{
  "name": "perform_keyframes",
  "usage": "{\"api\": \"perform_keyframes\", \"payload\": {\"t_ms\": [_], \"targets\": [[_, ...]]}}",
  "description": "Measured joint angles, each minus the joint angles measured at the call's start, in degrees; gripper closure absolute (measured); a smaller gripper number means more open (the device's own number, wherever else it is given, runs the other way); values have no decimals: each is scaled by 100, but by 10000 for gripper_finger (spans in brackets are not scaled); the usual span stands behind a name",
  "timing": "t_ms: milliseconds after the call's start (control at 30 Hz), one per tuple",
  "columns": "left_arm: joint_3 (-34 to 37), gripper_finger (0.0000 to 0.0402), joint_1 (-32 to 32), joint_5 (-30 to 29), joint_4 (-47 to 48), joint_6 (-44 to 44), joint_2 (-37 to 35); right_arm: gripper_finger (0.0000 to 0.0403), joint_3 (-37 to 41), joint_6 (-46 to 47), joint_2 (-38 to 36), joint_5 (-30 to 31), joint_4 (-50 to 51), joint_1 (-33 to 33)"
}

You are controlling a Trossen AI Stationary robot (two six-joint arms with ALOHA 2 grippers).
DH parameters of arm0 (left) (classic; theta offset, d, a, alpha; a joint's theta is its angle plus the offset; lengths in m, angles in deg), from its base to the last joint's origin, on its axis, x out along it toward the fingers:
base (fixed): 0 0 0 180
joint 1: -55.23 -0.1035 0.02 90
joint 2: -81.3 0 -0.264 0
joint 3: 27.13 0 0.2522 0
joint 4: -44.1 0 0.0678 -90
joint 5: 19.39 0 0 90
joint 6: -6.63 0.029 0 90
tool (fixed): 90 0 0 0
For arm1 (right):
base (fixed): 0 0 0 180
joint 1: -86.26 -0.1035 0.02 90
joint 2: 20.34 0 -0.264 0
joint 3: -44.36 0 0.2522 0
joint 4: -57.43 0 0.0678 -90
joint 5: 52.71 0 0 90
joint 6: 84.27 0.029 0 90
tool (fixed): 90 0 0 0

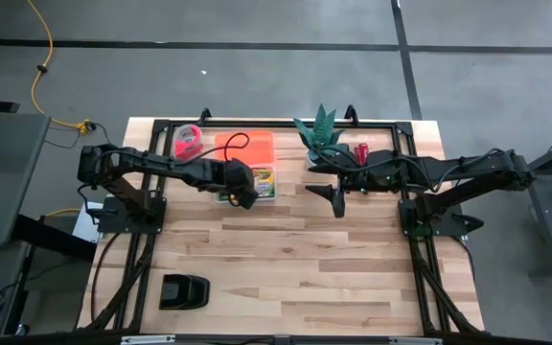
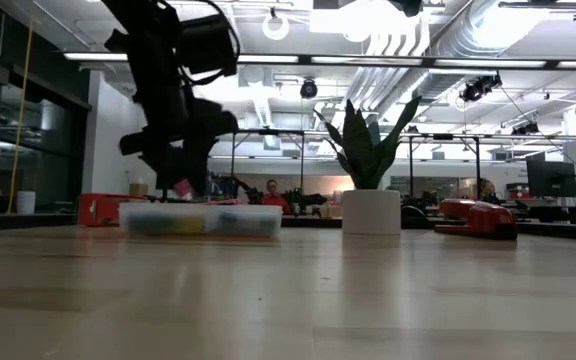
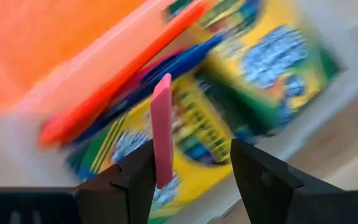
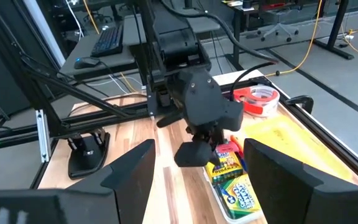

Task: Pack school essentials
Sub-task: Put the pink eraser into the orange supply box, then return to Home Position

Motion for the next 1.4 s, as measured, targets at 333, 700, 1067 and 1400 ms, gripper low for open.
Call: {"api": "perform_keyframes", "payload": {"t_ms": [333,700,1067,1400], "targets": [[-15,214,111,-157,-733,1559,-41,164,0,182,0,2,-38,0],[-10,214,166,-82,-1246,2060,-84,164,6,1103,981,14,-42,170],[18,214,-56,68,-1059,2059,-2344,164,4,59,878,-302,-1285,366],[20,214,854,224,-2326,2647,-4398,164,4,-159,168,-816,-1499,467]]}}
